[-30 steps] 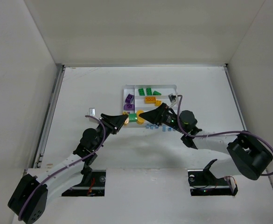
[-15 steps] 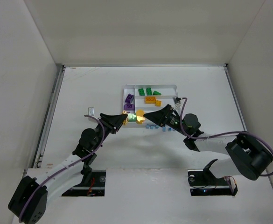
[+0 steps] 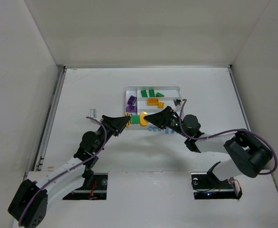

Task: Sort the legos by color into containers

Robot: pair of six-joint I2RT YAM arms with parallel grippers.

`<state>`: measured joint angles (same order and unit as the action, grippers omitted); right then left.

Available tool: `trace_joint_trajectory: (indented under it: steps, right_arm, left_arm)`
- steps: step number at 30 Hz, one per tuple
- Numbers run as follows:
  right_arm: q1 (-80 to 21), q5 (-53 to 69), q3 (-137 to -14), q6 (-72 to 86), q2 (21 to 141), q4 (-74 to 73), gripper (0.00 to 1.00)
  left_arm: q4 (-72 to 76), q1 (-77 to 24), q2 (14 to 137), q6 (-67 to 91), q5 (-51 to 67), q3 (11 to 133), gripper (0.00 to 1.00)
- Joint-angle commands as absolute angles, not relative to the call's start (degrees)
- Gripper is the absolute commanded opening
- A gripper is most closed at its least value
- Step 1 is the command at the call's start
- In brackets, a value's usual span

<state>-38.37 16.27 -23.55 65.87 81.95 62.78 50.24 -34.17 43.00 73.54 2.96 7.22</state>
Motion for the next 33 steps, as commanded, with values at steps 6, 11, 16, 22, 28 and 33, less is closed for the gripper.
trace_joint_trajectory:
  steps: [6,11,16,22,28,33]
  right_arm:
    - [-38.8,20.4,-26.5,72.2,88.0,78.6,0.63]
    - [-38.4,22.6,-26.1,77.0,91.7,84.5,0.51]
    - [-38.0,24.4,-26.4,78.9,93.0,87.2,0.39]
    - [-32.1,25.4,-21.9,78.3,88.1,85.8,0.34]
    - [-28.7,26.6,-20.1,76.8,84.9,82.5,0.35]
    - [-26.9,25.3,-20.5,73.2,84.6,75.5,0.35]
  left_arm:
    - [55.6,-35.4,43.4,74.1,3.6,9.7,0.13]
    - [55.6,-35.3,43.8,73.7,3.5,9.8,0.13]
    - [56.0,-34.4,45.1,73.4,4.2,10.4,0.13]
    - [54.1,-31.0,42.8,73.0,6.4,10.2,0.13]
    - [53.8,-28.8,43.1,73.7,7.5,9.1,0.13]
    - [53.9,-29.2,43.6,73.0,7.0,9.4,0.12]
